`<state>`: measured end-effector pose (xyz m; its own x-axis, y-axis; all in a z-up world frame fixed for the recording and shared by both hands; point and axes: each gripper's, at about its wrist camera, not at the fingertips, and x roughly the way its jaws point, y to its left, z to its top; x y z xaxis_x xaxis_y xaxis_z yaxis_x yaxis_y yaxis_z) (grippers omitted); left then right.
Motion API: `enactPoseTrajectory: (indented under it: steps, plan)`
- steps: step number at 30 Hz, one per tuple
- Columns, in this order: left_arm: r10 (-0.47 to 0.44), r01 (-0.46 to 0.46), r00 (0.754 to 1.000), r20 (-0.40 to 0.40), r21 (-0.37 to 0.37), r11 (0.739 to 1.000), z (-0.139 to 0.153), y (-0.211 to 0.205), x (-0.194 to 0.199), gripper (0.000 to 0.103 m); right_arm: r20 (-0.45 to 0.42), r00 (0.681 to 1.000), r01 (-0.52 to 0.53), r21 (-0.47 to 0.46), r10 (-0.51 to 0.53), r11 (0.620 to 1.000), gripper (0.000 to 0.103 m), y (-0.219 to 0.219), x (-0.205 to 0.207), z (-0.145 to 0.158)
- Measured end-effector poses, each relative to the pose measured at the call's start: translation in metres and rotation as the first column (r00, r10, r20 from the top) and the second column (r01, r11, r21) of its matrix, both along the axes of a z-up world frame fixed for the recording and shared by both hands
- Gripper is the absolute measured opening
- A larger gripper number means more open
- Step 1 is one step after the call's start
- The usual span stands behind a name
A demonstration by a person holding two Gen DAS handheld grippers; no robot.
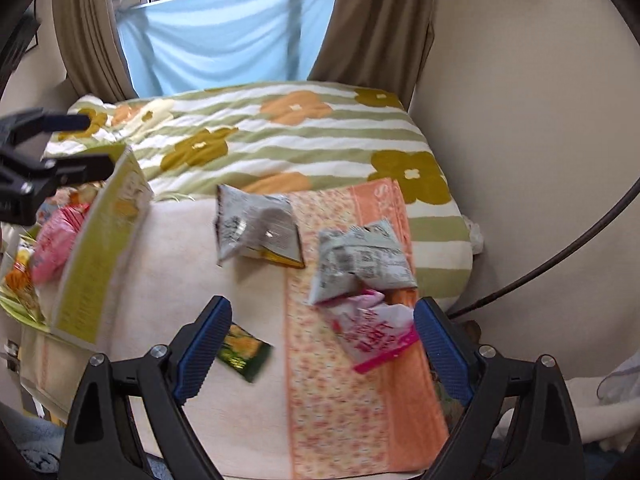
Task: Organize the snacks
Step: 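Move both tools back over the last snacks on the pink sheet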
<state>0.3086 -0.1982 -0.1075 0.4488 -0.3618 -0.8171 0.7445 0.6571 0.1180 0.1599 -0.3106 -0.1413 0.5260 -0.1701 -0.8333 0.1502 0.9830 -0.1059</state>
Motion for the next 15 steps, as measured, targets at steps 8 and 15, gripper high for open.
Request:
enactPoseTrajectory:
  steps: [8,15]
  plan:
    - [-0.088,0.100,0.994,-0.072,0.180,0.979,-0.062,-0.066,0.033,0.099,-0.117,0.990,-0.088,-0.092,0.077,0.992,0.091,-0.025,0.014,-0.053]
    - [-0.170,0.226,0.962,-0.216,0.268,0.937,-0.122,-0.092,0.061,0.099,-0.156,0.976,-0.180,-0.175,0.153,0.968,0.091,-0.016,0.021,-0.084]
